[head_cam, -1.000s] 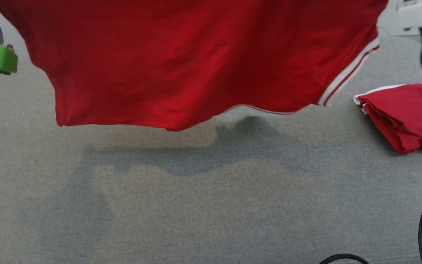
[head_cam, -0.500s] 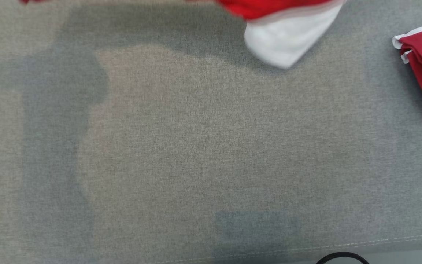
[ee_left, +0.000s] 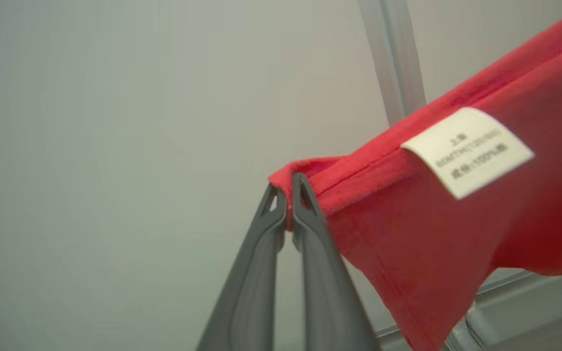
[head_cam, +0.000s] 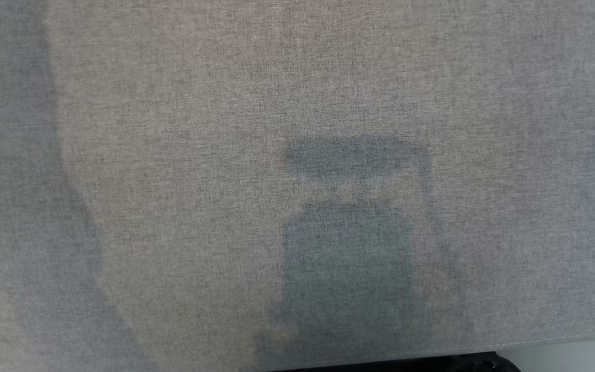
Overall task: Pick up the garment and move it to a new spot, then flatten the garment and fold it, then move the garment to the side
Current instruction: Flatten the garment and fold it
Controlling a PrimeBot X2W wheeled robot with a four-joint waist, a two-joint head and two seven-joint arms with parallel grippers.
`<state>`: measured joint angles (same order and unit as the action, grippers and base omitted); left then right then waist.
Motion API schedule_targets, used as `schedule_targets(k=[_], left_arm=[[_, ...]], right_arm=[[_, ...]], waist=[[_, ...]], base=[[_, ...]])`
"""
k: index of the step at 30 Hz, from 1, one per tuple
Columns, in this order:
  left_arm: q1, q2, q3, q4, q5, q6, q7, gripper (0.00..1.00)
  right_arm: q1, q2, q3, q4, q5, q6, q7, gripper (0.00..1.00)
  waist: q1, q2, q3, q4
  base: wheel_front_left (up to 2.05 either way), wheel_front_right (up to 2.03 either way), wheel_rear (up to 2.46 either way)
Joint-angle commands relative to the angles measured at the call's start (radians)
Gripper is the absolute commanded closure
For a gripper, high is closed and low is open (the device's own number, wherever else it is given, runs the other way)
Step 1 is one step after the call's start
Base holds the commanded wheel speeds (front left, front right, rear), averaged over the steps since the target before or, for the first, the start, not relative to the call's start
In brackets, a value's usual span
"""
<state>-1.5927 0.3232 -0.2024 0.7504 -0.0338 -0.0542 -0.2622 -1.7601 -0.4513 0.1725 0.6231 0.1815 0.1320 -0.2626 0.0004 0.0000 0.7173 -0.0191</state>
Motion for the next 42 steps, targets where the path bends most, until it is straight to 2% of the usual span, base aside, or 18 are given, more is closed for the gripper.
schedule_targets(k=[1, 3, 4, 9, 16, 19, 22, 29, 32, 36, 42], left_arm=[[0.055, -0.006, 0.014, -0.008, -0.021, 0.007, -0.001, 1.00], [0.146, -0.010, 0.027, -0.021, -0.043, 0.003, -0.002, 1.00], [0.252, -0.025, 0.044, -0.043, -0.065, 0.012, -0.002, 1.00], [0.552, -0.071, 0.097, -0.112, -0.110, 0.013, -0.003, 1.00], [0.910, -0.143, 0.190, -0.131, -0.138, 0.013, 0.001, 1.00], [1.012, -0.163, 0.239, -0.143, -0.138, 0.013, 0.001, 1.00], [1.099, -0.182, 0.274, -0.128, -0.132, 0.007, 0.000, 1.00], [1.278, -0.222, 0.357, -0.103, -0.130, -0.001, 0.000, 1.00], [1.359, -0.231, 0.371, -0.088, -0.114, -0.009, 0.000, 1.00], [1.431, -0.246, 0.400, -0.089, -0.125, 0.004, 0.000, 1.00], [1.562, -0.259, 0.424, -0.091, -0.120, -0.015, 0.000, 1.00]], right_arm=[[0.076, -0.004, -0.008, -0.012, 0.031, -0.003, -0.002, 1.00], [0.185, -0.004, -0.004, -0.054, 0.068, -0.003, -0.002, 1.00], [0.312, -0.002, -0.017, -0.107, 0.115, -0.003, -0.002, 1.00], [0.662, 0.022, -0.031, -0.228, 0.203, -0.002, -0.003, 1.00], [1.033, 0.097, -0.035, -0.258, 0.288, -0.002, -0.003, 1.00], [1.141, 0.110, 0.017, -0.238, 0.270, -0.003, -0.003, 1.00], [1.228, 0.116, 0.024, -0.209, 0.267, -0.003, -0.003, 1.00], [1.405, 0.135, -0.008, -0.146, 0.295, -0.004, -0.003, 1.00], [1.473, 0.136, -0.014, -0.131, 0.300, -0.004, -0.003, 1.00], [1.539, 0.139, -0.012, -0.113, 0.309, -0.004, -0.003, 1.00], [1.661, 0.151, 0.012, -0.082, 0.335, -0.004, -0.003, 1.00]], waist=[[-0.0004, 0.0000, 0.048, -0.003], [-0.0004, 0.0000, 0.045, -0.009], [-0.0004, 0.0000, 0.032, -0.015], [-0.0004, 0.0000, -0.055, -0.031], [-0.0004, 0.0000, -0.223, -0.051], [-0.0004, 0.0000, -0.291, -0.066], [-0.0004, 0.0000, -0.355, -0.075], [-0.0004, 0.0000, -0.496, -0.081], [-0.0004, 0.0000, -0.549, -0.081], [-0.0004, 0.0000, -0.598, -0.074], [-0.0004, 0.0000, -0.680, -0.061]], base=[[0.00, 0.00, 0.00], [0.00, 0.00, 0.00], [0.00, 0.00, 0.00], [0.00, 0.00, 0.00], [0.00, 0.00, 0.00], [0.00, 0.00, 0.00], [0.00, 0.00, 0.00], [0.00, 0.00, 0.00], [0.00, 0.00, 0.00], [0.00, 0.00, 0.00], [0.00, 0.00, 0.00]])
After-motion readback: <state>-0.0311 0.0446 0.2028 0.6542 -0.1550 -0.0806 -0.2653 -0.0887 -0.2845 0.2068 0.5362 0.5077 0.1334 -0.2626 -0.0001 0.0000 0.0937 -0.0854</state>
